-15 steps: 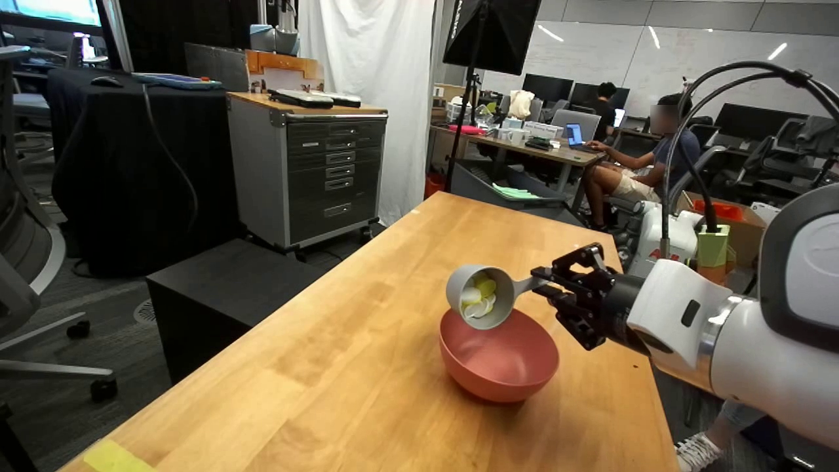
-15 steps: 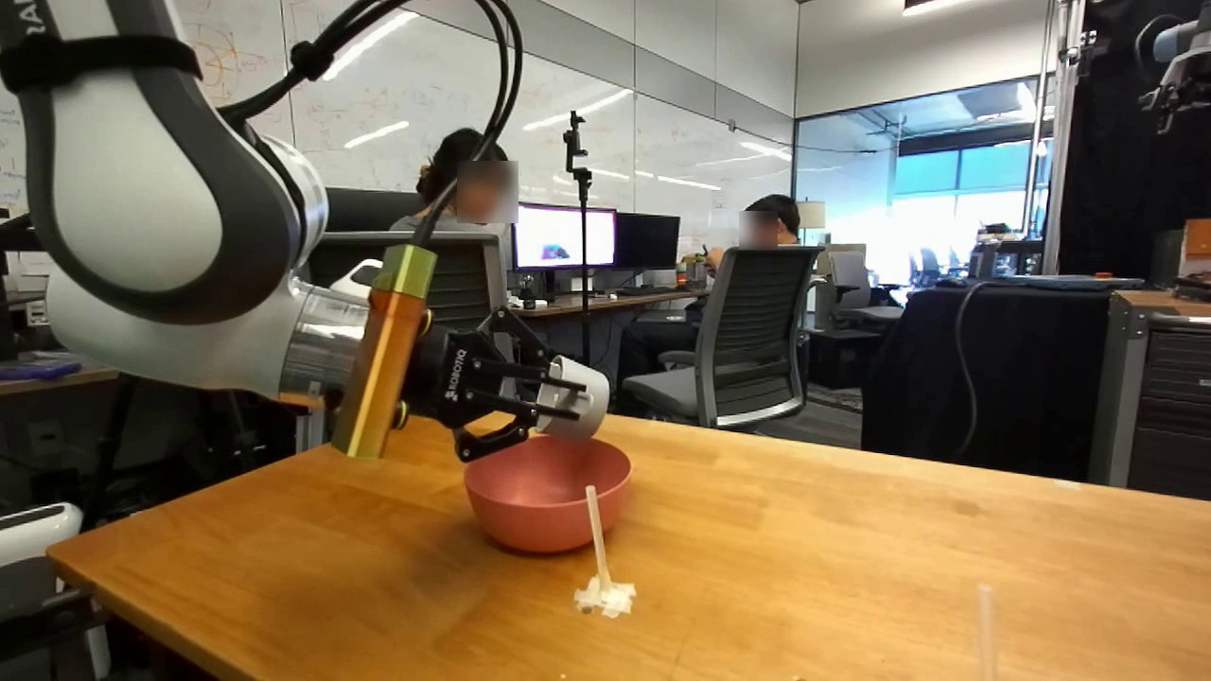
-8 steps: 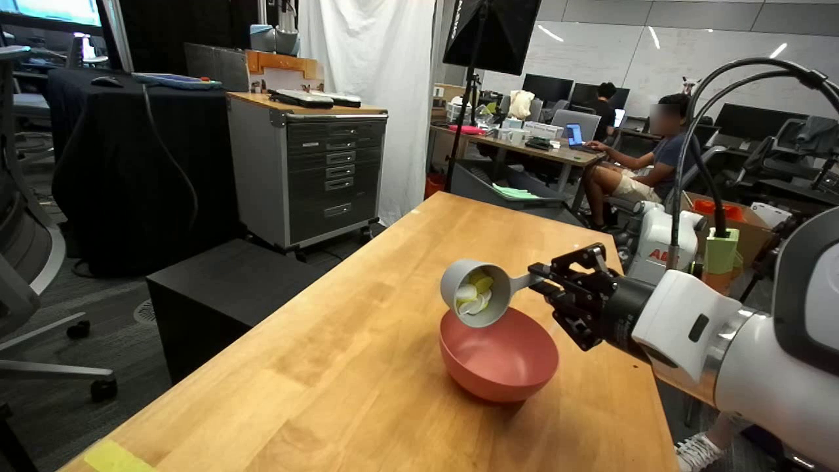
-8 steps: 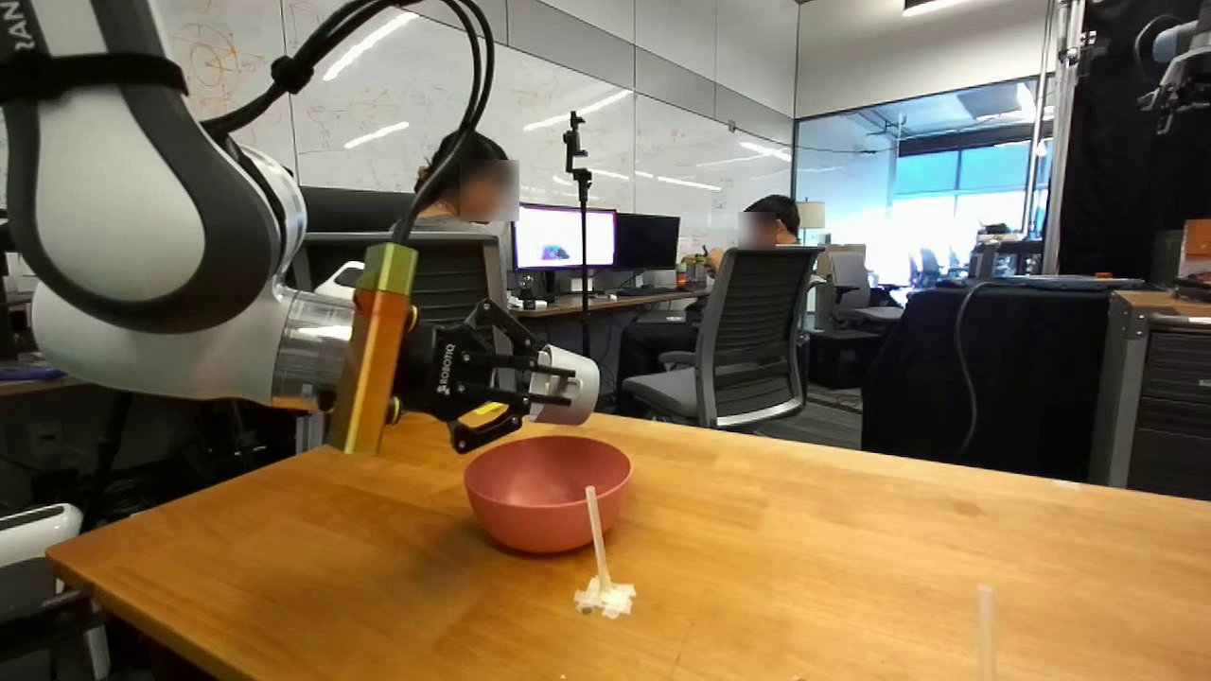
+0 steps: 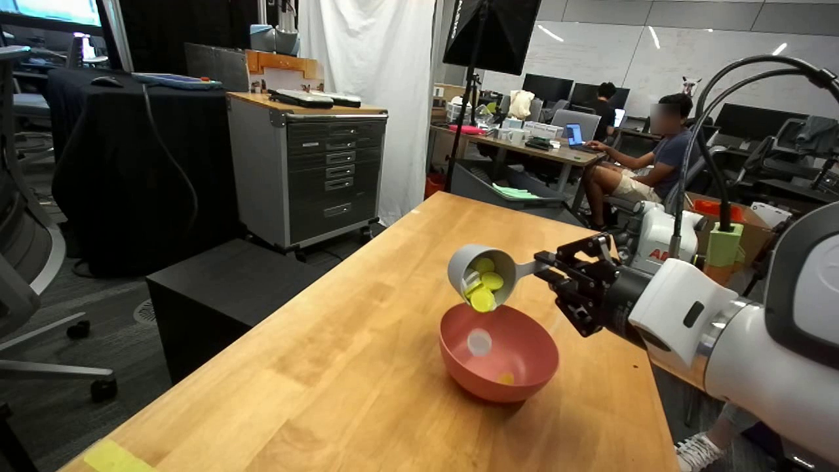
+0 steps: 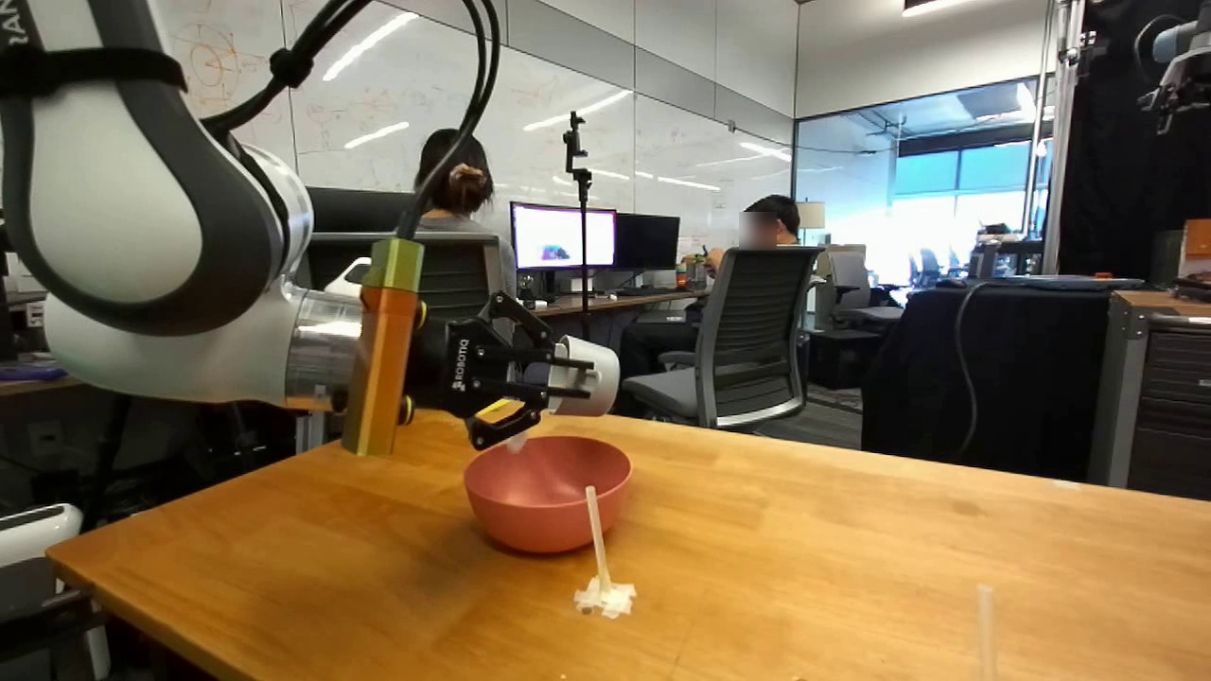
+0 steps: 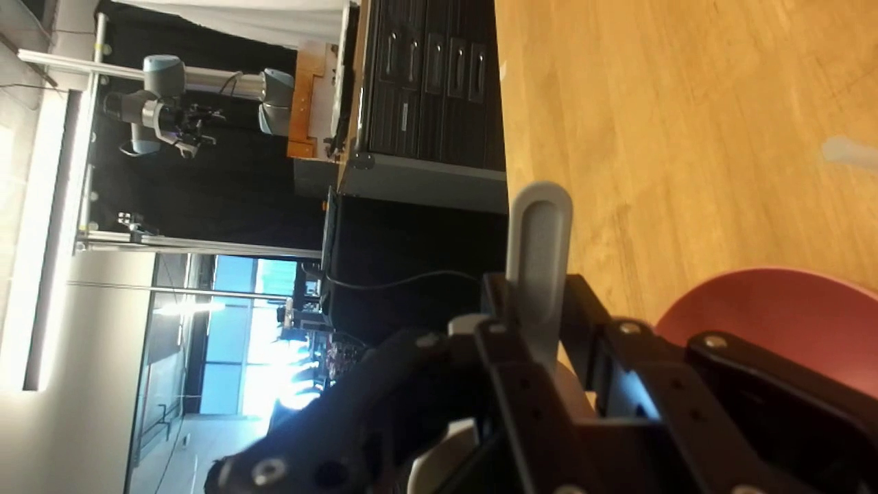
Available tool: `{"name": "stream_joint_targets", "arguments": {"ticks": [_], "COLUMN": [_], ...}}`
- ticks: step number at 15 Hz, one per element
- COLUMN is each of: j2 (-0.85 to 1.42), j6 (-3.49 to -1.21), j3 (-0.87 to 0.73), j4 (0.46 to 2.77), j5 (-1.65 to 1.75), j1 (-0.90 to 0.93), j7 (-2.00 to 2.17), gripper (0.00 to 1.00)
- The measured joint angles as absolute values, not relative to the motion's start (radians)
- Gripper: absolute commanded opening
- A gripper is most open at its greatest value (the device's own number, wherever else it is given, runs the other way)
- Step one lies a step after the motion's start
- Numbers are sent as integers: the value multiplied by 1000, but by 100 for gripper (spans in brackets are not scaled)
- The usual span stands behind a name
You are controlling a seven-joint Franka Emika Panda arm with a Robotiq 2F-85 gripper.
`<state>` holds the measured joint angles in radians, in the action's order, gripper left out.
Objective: Pour the contents in the grey measuring cup into the pink bowl
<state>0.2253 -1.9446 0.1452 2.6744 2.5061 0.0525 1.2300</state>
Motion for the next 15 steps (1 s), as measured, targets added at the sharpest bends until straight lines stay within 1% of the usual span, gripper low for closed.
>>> {"name": "stream_joint_targets", "arguments": {"ticks": [15], "j2": [228], "j6": [-1814], "j3": [123], "j4": [2675], "j5": [2506], "j1": [29], "j7": [1264], "gripper": [6]}}
